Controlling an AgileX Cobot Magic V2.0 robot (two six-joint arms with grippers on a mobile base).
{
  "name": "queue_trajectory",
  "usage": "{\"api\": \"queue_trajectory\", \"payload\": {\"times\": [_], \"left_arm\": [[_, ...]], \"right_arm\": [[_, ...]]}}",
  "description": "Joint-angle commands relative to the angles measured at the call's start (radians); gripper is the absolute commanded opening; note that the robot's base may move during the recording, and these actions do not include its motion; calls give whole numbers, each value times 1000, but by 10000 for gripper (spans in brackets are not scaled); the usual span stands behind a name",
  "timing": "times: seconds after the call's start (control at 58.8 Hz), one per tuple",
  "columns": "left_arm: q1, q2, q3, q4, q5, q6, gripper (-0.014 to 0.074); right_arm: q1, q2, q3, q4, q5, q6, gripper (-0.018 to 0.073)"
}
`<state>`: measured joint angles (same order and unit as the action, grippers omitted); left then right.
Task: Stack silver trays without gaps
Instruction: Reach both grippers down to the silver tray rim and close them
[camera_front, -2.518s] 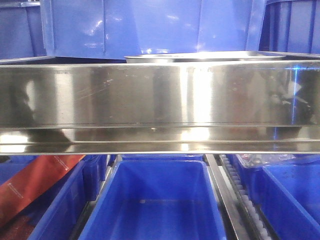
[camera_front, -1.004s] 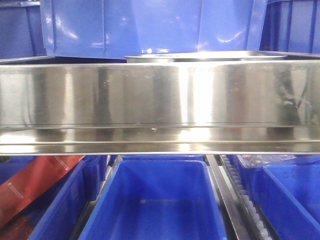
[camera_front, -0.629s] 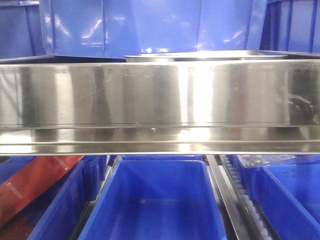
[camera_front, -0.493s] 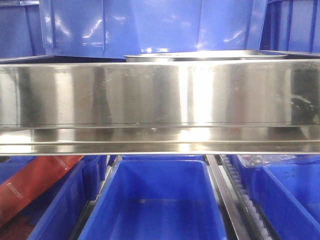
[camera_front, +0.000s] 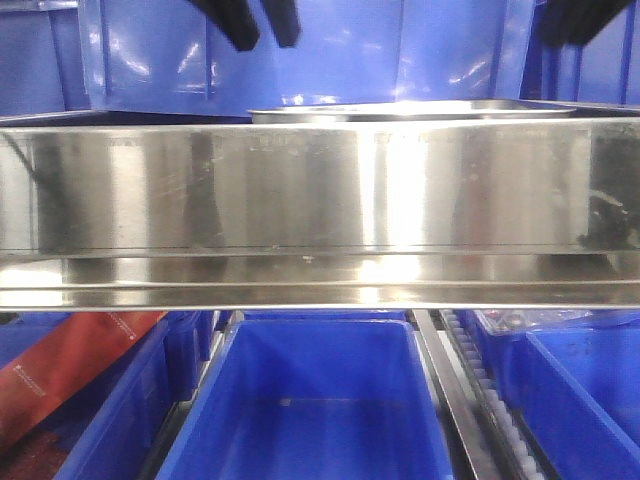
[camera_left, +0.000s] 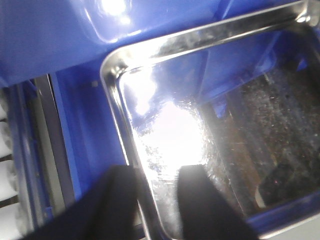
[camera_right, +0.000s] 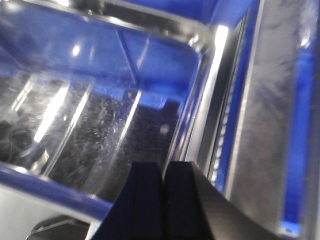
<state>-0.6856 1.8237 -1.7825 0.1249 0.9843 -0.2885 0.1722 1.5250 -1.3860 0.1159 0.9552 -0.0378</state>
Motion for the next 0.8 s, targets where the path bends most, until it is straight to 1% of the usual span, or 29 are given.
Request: {"api": "queue_trajectory", "payload": {"times": [0.0, 0.034, 0.102, 0.221, 0.255, 0.306, 0.34, 0.357, 0.425, 0.459, 0.527, 0.646, 0.698, 0.783], "left_arm": [[-7, -2, -13, 7, -12, -26, 308], [-7, 2, -13, 11, -14, -44, 337], [-7, 8, -13, 20, -12, -49, 388], [-7, 27, -13, 20, 2, -51, 403], [-7, 32, -11, 20, 4, -51, 403], [-7, 37, -11, 20, 6, -51, 403], [-7, 42, -11, 22, 6, -51, 403], [-7, 42, -11, 22, 6, -51, 403], [-7, 46, -11, 24, 6, -51, 403], [-7, 46, -11, 25, 0, -51, 403], [-7, 46, -11, 35, -15, -53, 403], [-7, 48, -11, 67, -38, -55, 403], [-7, 53, -11, 89, -38, -55, 403], [-2, 60, -11, 95, -36, -55, 403]], "right_arm": [[1, 17, -10, 14, -27, 1, -55], [1, 22, -10, 17, -35, 1, -55], [1, 32, -10, 17, -49, 1, -55], [1, 39, -10, 17, -48, 1, -41], [1, 39, -10, 17, -48, 1, -3], [1, 39, -10, 17, -48, 1, 90], [1, 39, -10, 17, -48, 1, 159], [1, 39, -10, 17, -48, 1, 214], [1, 39, -10, 17, -48, 1, 349], [1, 40, -10, 17, -53, 1, 374], [1, 40, -10, 17, -67, 5, 364], [1, 40, -10, 17, -101, 11, 319], [1, 40, -10, 10, -114, 11, 318], [-1, 42, -10, -11, -130, 11, 318]]}}
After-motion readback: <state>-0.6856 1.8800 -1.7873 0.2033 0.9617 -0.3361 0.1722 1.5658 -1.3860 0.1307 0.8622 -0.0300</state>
